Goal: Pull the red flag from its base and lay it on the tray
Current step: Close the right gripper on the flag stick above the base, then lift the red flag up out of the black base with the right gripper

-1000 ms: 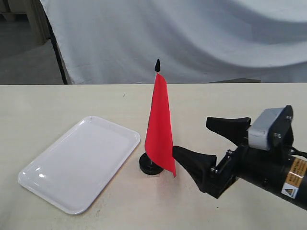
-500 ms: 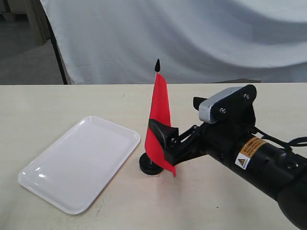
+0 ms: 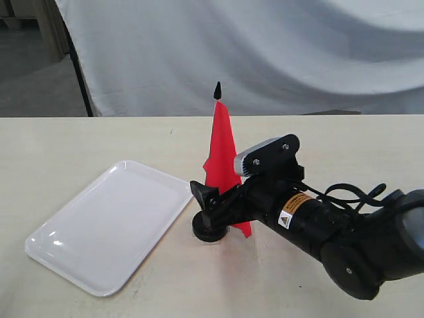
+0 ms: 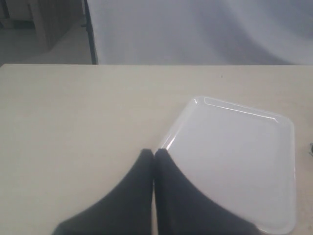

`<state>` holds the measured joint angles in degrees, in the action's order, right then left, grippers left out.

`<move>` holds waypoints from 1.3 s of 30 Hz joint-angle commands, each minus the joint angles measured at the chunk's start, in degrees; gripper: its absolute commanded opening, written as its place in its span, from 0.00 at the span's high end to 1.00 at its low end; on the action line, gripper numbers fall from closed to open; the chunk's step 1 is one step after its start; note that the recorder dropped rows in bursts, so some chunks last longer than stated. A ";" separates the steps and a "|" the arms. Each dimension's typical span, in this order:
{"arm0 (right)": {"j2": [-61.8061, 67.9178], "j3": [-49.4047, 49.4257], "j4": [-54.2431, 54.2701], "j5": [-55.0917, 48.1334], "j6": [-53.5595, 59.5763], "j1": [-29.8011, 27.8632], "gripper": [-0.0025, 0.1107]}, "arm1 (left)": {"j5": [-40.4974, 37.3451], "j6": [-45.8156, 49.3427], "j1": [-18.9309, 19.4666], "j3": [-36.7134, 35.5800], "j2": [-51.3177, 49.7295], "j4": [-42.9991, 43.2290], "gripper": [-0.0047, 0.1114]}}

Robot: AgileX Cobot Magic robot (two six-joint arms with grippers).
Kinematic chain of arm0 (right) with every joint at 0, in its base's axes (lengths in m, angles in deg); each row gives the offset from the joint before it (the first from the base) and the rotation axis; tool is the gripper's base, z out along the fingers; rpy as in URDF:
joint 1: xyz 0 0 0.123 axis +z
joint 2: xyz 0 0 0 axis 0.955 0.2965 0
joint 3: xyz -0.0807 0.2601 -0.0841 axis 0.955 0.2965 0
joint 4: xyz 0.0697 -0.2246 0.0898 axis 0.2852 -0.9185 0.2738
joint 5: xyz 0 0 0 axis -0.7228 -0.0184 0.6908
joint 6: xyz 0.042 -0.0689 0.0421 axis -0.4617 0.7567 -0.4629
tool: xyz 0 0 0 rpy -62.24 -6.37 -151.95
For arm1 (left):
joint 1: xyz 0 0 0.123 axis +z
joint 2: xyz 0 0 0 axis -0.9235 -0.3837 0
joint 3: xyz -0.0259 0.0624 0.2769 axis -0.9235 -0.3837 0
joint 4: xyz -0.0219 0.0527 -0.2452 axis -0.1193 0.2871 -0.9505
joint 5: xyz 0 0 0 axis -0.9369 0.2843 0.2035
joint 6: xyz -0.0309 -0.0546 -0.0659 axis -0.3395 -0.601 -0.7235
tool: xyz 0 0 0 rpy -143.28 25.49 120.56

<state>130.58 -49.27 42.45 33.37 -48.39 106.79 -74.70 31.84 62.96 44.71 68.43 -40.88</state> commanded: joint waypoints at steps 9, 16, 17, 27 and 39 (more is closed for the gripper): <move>4.98 -3.27 -3.90 0.58 0.29 0.15 0.97 | 0.00 0.08 -0.25 -0.09 0.06 0.00 0.96; -0.35 -3.27 -4.14 -3.59 -0.82 0.15 0.98 | 0.00 0.08 -0.25 -0.09 0.06 0.00 0.96; -1.40 -3.27 -4.14 -4.47 -0.47 0.15 0.98 | 0.00 0.08 -0.25 -0.09 0.06 0.00 0.96; -13.50 -3.38 -4.14 -10.89 5.49 0.15 0.98 | 0.00 0.08 -0.25 -0.09 0.06 0.00 0.96; -10.04 -23.19 -4.14 -45.45 33.27 8.28 0.98 | 0.00 0.08 -0.25 -0.09 0.06 0.00 0.96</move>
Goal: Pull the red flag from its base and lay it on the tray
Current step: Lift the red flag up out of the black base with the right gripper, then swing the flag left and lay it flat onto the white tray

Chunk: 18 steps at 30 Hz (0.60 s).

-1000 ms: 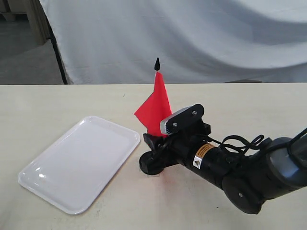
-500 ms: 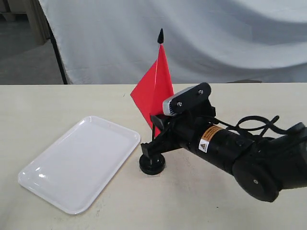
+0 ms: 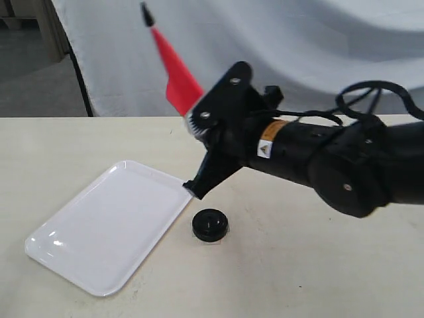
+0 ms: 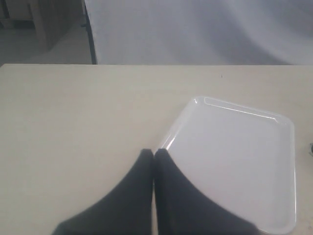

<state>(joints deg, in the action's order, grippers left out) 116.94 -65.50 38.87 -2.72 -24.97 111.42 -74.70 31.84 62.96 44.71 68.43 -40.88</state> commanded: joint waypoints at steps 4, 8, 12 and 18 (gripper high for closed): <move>10.75 -14.78 -0.57 -15.21 20.25 7.13 0.98 | 0.00 0.08 -0.25 -0.09 0.06 0.00 0.96; 17.82 -21.09 -2.19 -19.41 26.43 8.29 0.98 | 0.00 0.08 -0.25 -0.09 0.06 0.00 0.96; 23.02 -26.91 -7.63 -23.84 26.68 8.75 0.98 | 0.00 0.08 -0.25 -0.09 0.06 0.00 0.96; 29.82 -36.30 -30.63 -37.92 16.31 11.37 0.98 | 0.00 0.08 -0.25 -0.09 0.06 0.00 0.96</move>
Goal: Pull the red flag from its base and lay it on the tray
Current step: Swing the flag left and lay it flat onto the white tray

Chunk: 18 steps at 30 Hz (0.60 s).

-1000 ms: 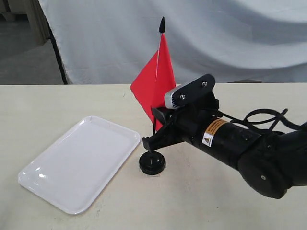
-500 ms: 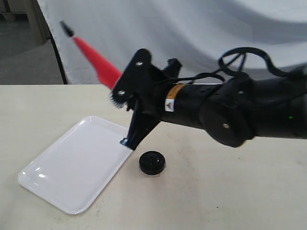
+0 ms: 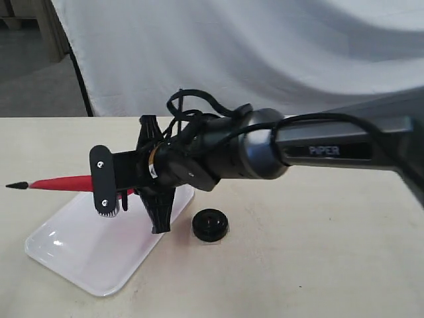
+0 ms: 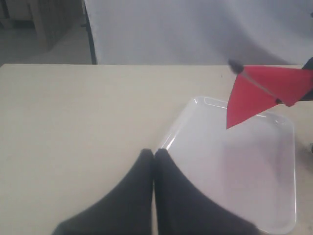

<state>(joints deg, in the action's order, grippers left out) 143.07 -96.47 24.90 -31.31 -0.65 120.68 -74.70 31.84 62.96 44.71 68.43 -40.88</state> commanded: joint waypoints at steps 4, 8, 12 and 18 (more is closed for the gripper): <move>8.54 -9.48 -43.18 -15.57 -28.35 5.17 0.98 | 0.00 0.08 -0.25 -0.09 0.06 0.00 0.96; 12.29 -10.21 -57.51 -17.10 -33.65 7.22 0.98 | 0.00 0.08 -0.25 -0.09 0.06 0.00 0.96; 14.66 -10.21 -62.04 -16.69 -33.74 7.64 0.98 | 0.00 0.08 -0.25 -0.09 0.06 0.00 0.96; 15.62 -10.21 -62.04 -16.18 -34.64 7.53 0.98 | 0.00 0.08 -0.25 -0.09 0.06 0.00 0.96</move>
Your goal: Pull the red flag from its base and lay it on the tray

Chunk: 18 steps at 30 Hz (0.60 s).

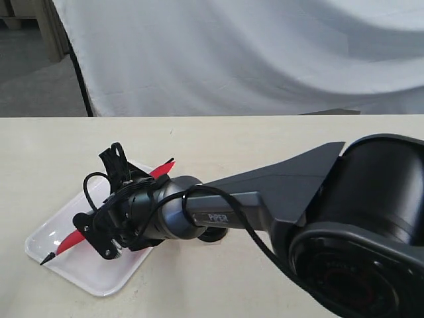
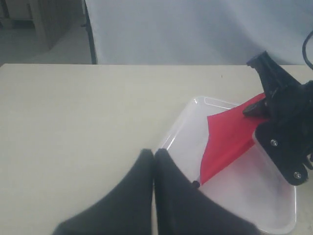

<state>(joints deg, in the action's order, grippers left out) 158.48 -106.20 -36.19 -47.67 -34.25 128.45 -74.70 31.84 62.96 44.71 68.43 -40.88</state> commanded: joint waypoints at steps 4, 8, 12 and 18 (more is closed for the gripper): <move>0.21 -0.47 -0.94 0.18 -1.26 -0.24 0.98 | 0.00 0.08 -0.25 -0.09 0.06 0.00 0.96; 0.21 -0.47 -0.40 0.18 -2.10 -0.24 0.81 | 0.00 0.08 -0.25 -0.09 0.06 0.00 0.96; 0.21 -0.47 -0.40 0.07 -4.49 -0.24 0.37 | 0.00 0.08 -0.25 -0.09 0.06 0.00 0.96; 0.21 -0.47 -0.29 -1.14 -6.52 -0.12 0.16 | 0.00 0.08 -0.25 -0.09 0.06 0.00 0.96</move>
<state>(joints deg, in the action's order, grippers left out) 158.69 -106.30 -36.46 -47.58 -39.87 128.45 -74.70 31.84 62.96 44.71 68.43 -40.88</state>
